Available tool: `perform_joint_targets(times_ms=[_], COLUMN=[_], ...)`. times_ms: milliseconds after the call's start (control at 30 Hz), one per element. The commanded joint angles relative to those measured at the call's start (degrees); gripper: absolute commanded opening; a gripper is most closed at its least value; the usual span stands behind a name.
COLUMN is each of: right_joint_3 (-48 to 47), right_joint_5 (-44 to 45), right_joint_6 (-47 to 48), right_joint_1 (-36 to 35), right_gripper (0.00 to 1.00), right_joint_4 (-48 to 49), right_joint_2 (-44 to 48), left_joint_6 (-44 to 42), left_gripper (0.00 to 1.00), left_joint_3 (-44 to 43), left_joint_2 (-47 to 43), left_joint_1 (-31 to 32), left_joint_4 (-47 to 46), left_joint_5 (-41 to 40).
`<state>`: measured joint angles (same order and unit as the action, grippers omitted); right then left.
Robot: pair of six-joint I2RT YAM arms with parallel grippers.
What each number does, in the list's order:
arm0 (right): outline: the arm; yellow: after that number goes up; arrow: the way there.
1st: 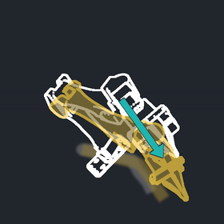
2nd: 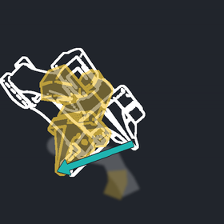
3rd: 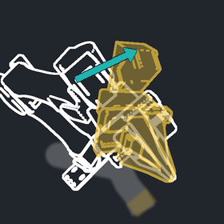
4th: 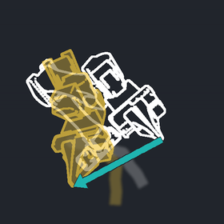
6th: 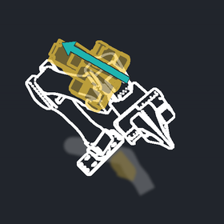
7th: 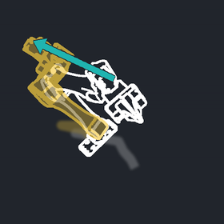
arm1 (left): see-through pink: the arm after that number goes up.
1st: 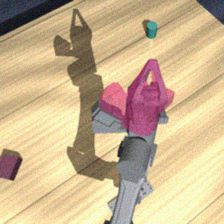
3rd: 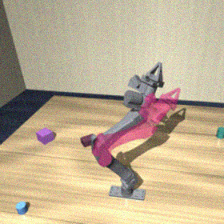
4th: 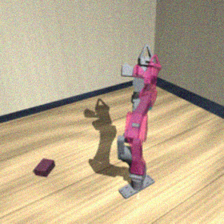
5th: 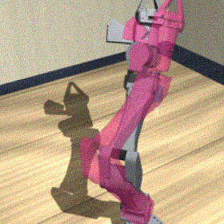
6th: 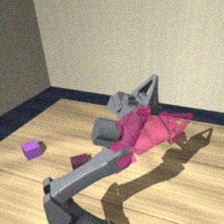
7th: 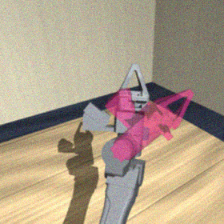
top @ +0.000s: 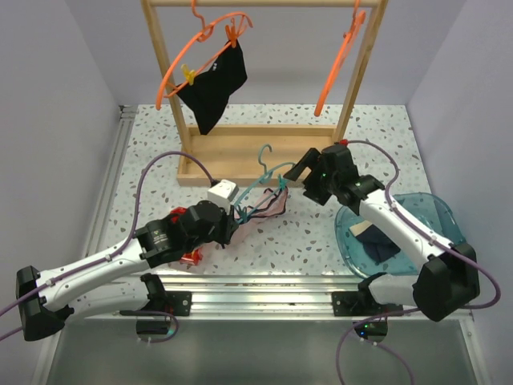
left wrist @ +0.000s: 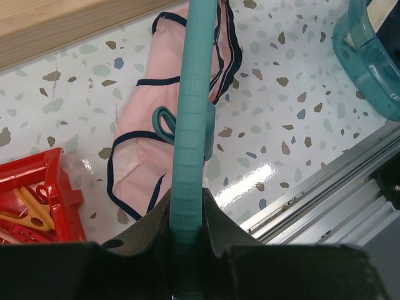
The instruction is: Remove the underwear clipped to the hanger
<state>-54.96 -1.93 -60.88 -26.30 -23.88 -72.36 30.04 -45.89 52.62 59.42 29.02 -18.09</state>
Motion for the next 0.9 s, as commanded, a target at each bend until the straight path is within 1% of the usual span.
perform_joint_targets(times_ms=[0,67,167,400,533,767,867], right_joint_3=[-4.97,-6.29,-10.76,-14.12,-12.72,-10.17,-9.73], right_joint_5=[2.64,3.34,4.13,5.80,6.86,6.77,8.70], right_joint_6=[-2.75,-3.27,-3.63,-4.07,-4.33,-5.03,-5.82], right_joint_1=[-0.85,-1.29,-1.47,-2.52,-2.79,-2.87,-3.23], right_gripper=[0.93,0.93,0.92,0.91,0.90,0.90,0.90], right_joint_4=[4.45,3.84,-1.32,-6.00,-5.57,-0.04,1.46], right_joint_2=[-2.52,-4.88,-8.48,-12.10,-11.05,-12.19,-13.16], left_joint_6=[1.69,1.77,1.86,1.95,2.39,3.09,3.53], left_gripper=[0.00,0.00,0.00,0.00,0.00,0.00,0.00], left_joint_3=[-2.45,-2.45,-2.71,-3.07,-3.07,-3.77,-4.21], left_joint_2=[-0.85,-0.77,-1.12,-1.29,-1.47,-2.35,-2.52], left_joint_1=[0.52,0.61,0.70,0.70,0.61,0.70,0.70], left_joint_4=[-1.33,-1.33,-1.33,-0.63,-0.54,-0.63,-0.54], left_joint_5=[-1.78,-1.95,-2.39,-3.53,-3.45,-2.74,-2.30])
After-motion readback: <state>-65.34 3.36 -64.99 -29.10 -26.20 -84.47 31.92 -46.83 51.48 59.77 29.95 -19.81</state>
